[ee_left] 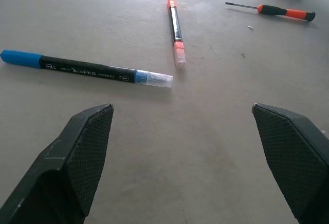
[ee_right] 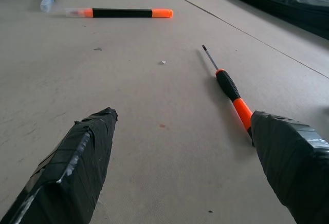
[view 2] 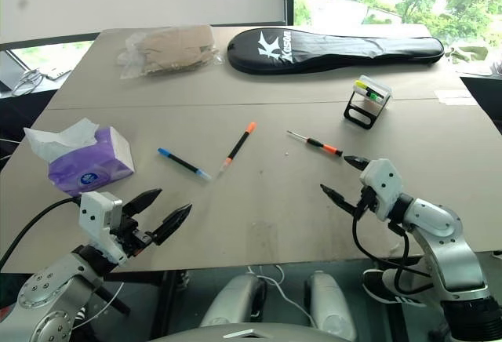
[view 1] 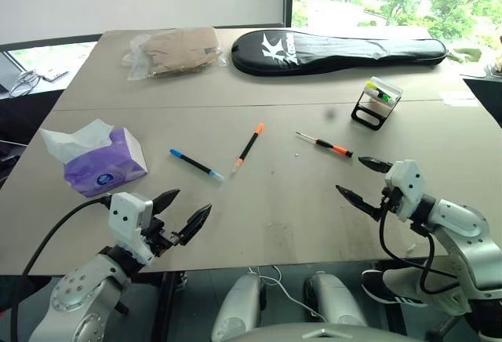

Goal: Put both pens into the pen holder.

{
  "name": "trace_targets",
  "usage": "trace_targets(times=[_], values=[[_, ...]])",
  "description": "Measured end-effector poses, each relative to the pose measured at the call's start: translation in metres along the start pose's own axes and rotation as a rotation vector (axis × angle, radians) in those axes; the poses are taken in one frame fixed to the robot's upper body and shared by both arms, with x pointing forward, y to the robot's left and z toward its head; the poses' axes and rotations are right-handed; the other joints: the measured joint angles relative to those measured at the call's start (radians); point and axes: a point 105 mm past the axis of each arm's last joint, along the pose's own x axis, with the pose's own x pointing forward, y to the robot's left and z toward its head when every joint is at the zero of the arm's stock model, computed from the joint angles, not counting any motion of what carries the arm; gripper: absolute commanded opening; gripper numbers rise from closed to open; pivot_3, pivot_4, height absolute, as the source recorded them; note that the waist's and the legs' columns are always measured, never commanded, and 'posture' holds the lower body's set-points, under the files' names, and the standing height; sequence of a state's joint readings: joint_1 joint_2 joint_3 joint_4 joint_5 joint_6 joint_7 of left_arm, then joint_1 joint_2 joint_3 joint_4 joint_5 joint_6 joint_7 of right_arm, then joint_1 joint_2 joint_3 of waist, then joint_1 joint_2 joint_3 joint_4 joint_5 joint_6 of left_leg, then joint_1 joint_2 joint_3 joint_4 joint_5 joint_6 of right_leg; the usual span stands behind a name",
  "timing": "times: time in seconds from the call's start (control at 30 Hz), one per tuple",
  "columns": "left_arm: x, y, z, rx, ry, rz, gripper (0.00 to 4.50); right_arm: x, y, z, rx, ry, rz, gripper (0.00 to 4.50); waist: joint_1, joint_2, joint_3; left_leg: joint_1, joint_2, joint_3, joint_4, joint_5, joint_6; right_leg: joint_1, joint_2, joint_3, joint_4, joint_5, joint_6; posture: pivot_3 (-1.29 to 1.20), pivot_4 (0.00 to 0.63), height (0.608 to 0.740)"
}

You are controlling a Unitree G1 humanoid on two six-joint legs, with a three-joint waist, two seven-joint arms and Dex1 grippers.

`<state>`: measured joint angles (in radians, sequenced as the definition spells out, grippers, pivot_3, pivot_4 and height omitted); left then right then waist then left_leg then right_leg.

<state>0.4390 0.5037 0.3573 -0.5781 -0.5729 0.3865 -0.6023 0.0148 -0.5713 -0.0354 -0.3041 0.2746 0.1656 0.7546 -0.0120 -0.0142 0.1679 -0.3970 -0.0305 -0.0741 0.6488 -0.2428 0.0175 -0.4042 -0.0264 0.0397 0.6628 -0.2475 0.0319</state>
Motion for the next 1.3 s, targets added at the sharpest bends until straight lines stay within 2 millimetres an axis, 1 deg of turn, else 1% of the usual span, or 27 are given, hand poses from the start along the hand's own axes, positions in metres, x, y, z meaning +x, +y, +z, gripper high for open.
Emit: trace_targets(times=[0.07, 0.1, 0.17, 0.2, 0.27, 0.3, 0.33, 0.4, 0.43, 0.53, 0.6, 0.63, 0.67, 0.73, 0.8, 0.9, 0.93, 0.97, 1.03, 1.13, 1.2, 1.23, 1.27, 1.3], values=[[-0.001, -0.001, 0.0, -0.011, -0.001, -0.007, 4.5, 0.002, -0.001, 0.001, 0.005, 0.003, -0.001, 4.44, -0.001, 0.0, 0.0, 0.0, 0.0, 0.0, 0.0, 0.0, 0.0, 0.0, 0.0, 0.0, 0.0, 0.0, 0.0, 0.0, 0.15, 0.74], [-0.001, -0.003, 0.002, -0.029, -0.003, -0.035, 4.5, 0.007, -0.006, 0.004, 0.014, 0.008, -0.007, 4.44, -0.006, 0.0, 0.0, 0.0, 0.0, 0.001, 0.0, 0.0, 0.0, 0.0, 0.0, 0.001, 0.0, 0.0, 0.0, 0.0, 0.15, 0.74], [0.001, -0.017, 0.019, -0.02, -0.037, -0.145, 4.5, 0.022, -0.02, 0.018, 0.001, 0.03, -0.015, 4.44, -0.009, 0.001, 0.001, 0.0, 0.001, 0.001, 0.002, 0.0, 0.0, 0.0, 0.001, 0.001, 0.001, 0.0, -0.001, 0.0, 0.15, 0.74], [0.001, -0.025, 0.028, 0.008, -0.055, -0.203, 4.5, 0.029, -0.026, 0.026, -0.024, 0.052, -0.016, 4.44, -0.006, 0.001, 0.0, 0.001, 0.001, 0.0, 0.002, 0.0, 0.0, 0.0, 0.001, 0.0, 0.001, -0.001, -0.003, 0.0, 0.15, 0.74], [-0.001, -0.038, 0.04, 0.08, -0.047, -0.304, 4.5, 0.041, -0.035, 0.035, -0.055, 0.13, -0.008, 4.44, -0.002, 0.001, 0.0, 0.001, 0.0, 0.0, 0.0, 0.0, 0.0, 0.0, 0.001, -0.001, 0.0, -0.001, -0.003, 0.0, 0.15, 0.74], [-0.001, -0.039, 0.04, 0.085, -0.042, -0.316, 4.5, 0.043, -0.035, 0.037, -0.054, 0.14, -0.006, 4.44, -0.001, 0.001, 0.0, 0.0, 0.0, 0.0, 0.0, 0.0, 0.0, 0.0, 0.001, -0.001, 0.0, 0.0, -0.002, 0.0, 0.15, 0.74], [-0.001, -0.042, 0.04, 0.091, -0.029, -0.339, 4.5, 0.055, -0.037, 0.036, -0.035, 0.19, 0.02, 4.44, -0.002, 0.001, 0.0, 0.0, 0.0, 0.0, 0.0, 0.0, 0.0, 0.0, 0.001, 0.0, 0.0, 0.0, -0.001, 0.0, 0.15, 0.74], [0.003, -0.048, 0.045, 0.121, -0.028, -0.386, 4.5, 0.072, -0.046, 0.032, 0.005, 0.288, 0.044, 4.44, -0.003, 0.001, 0.001, -0.001, 0.0, 0.001, 0.0, 0.0, 0.0, -0.001, 0.0, 0.0, 0.0, 0.0, -0.001, 0.0, 0.15, 0.74], [0.004, -0.051, 0.047, 0.133, -0.032, -0.401, 4.5, 0.079, -0.049, 0.034, 0.02, 0.31, 0.043, 4.44, -0.003, 0.001, 0.001, -0.001, 0.0, 0.001, 0.0, 0.0, 0.0, -0.001, 0.0, 0.0, -0.001, 0.0, -0.001, 0.0, 0.15, 0.74], [0.005, -0.052, 0.047, 0.136, -0.028, -0.408, 4.5, 0.098, -0.058, 0.03, 0.104, 0.39, 0.044, 4.44, -0.003, 0.001, 0.001, -0.002, 0.0, 0.001, -0.001, 0.0, 0.0, -0.002, 0.0, 0.0, -0.001, 0.0, -0.001, 0.0, 0.15, 0.74], [0.005, -0.051, 0.047, 0.138, -0.026, -0.405, 4.5, 0.105, -0.062, 0.024, 0.122, 0.432, 0.042, 4.44, -0.003, 0.001, 0.001, -0.002, 0.0, 0.001, -0.001, 0.0, 0.0, -0.002, 0.0, 0.0, -0.001, 0.0, -0.001, 0.0, 0.15, 0.74], [0.006, -0.051, 0.048, 0.141, -0.027, -0.406, 4.5, 0.111, -0.064, 0.019, 0.131, 0.47, 0.05, 3.94, -0.004, 0.001, 0.001, -0.002, 0.0, 0.001, -0.001, 0.0, 0.0, -0.003, 0.0, 0.0, -0.001, 0.0, -0.001, 0.0, 0.15, 0.74], [0.006, -0.051, 0.049, 0.144, -0.03, -0.406, 4.5, 0.113, -0.064, 0.013, 0.138, 0.498, 0.054, 3.76, -0.003, 0.001, 0.001, -0.003, 0.0, 0.001, -0.001, 0.0, 0.0, -0.003, 0.0, 0.0, -0.001, 0.0, -0.001, 0.0, 0.15, 0.74], [0.006, -0.051, 0.049, 0.143, -0.028, -0.403, 4.5, 0.115, -0.063, 0.006, 0.146, 0.537, 0.081, 2.96, -0.002, 0.001, 0.001, -0.003, 0.0, 0.001, -0.002, 0.0, 0.0, -0.003, 0.0, 0.0, -0.001, 0.0, -0.001, 0.0, 0.15, 0.74], [0.007, -0.052, 0.051, 0.145, -0.036, -0.401, 4.5, 0.116, -0.066, 0.007, 0.148, 0.554, 0.105, 2.13, -0.004, 0.001, 0.001, -0.003, 0.0, 0.001, -0.002, 0.0, 0.0, -0.003, 0.0, 0.0, -0.001, 0.0, -0.001, 0.0, 0.15, 0.74], [0.007, -0.052, 0.054, 0.152, -0.045, -0.398, 4.5, 0.114, -0.065, 0.007, 0.148, 0.565, 0.137, 0.6, -0.005, 0.001, 0.001, -0.002, 0.0, 0.001, -0.002, 0.0, 0.0, -0.003, 0.0, 0.0, 0.0, 0.0, -0.001, 0.0, 0.15, 0.74], [0.007, -0.052, 0.054, 0.153, -0.045, -0.397, 4.5, 0.114, -0.065, 0.007, 0.153, 0.564, 0.142, 0.21, -0.005, 0.001, 0.001, -0.002, 0.0, 0.0, -0.002, 0.0, 0.0, -0.003, 0.0, 0.0, 0.0, 0.0, -0.001, 0.0, 0.15, 0.74], [0.007, -0.052, 0.054, 0.154, -0.046, -0.394, 4.5, 0.113, -0.065, 0.007, 0.161, 0.563, 0.143, 0.03, -0.005, 0.001, 0.001, -0.002, 0.0, 0.0, -0.002, 0.0, 0.0, -0.003, 0.0, 0.0, 0.0, 0.0, -0.001, 0.0, 0.15, 0.74], [0.008, -0.052, 0.053, 0.154, -0.046, -0.393, 4.5, 0.109, -0.068, 0.006, 0.184, 0.564, 0.136, 0.03, -0.004, 0.002, 0.001, -0.002, 0.0, 0.0, -0.002, 0.0, 0.0, -0.003, 0.0, 0.0, 0.0, 0.0, -0.001, 0.0, 0.15, 0.74], [0.009, -0.053, 0.052, 0.139, -0.057, -0.387, 4.5, 0.095, -0.073, 0.006, 0.274, 0.512, 0.084, 0.03, 0.002, 0.002, 0.001, -0.004, -0.001, -0.001, -0.002, 0.0, 0.0, -0.003, -0.002, -0.001, -0.001, 0.0, -0.001, 0.0, 0.15, 0.74], [0.012, -0.053, 0.052, 0.126, -0.073, -0.387, 4.5, 0.07, -0.084, 0.007, 0.323, 0.454, -0.013, 0.03, 0.009, 0.002, 0.001, -0.005, -0.002, -0.002, -0.002, 0.0, 0.0, -0.004, -0.003, -0.002, -0.001, 0.0, -0.001, 0.0, 0.15, 0.74], [0.012, -0.052, 0.051, 0.124, -0.073, -0.383, 4.5, 0.065, -0.087, 0.007, 0.336, 0.45, -0.036, 0.03, 0.009, 0.002, 0.001, -0.006, -0.002, -0.001, -0.002, 0.0, 0.0, -0.005, -0.003, -0.002, -0.001, 0.0, -0.001, 0.0, 0.15, 0.74], [0.015, -0.051, 0.051, 0.122, -0.079, -0.375, 4.5, 0.044, -0.096, 0.006, 0.362, 0.447, -0.113, 0.03, 0.012, 0.003, 0.001, -0.007, -0.002, -0.002, -0.002, 0.0, 0.0, -0.005, -0.003, -0.002, -0.001, 0.0, -0.001, 0.0, 0.15, 0.74], [0.015, -0.05, 0.051, 0.117, -0.084, -0.366, 4.5, 0.028, -0.103, 0.005, 0.372, 0.456, -0.171, 0.03, 0.013, 0.003, 0.001, -0.007, -0.002, -0.002, -0.002, 0.0, 0.0, -0.005, -0.003, -0.002, -0.001, 0.0, -0.001, 0.0, 0.15, 0.74]])
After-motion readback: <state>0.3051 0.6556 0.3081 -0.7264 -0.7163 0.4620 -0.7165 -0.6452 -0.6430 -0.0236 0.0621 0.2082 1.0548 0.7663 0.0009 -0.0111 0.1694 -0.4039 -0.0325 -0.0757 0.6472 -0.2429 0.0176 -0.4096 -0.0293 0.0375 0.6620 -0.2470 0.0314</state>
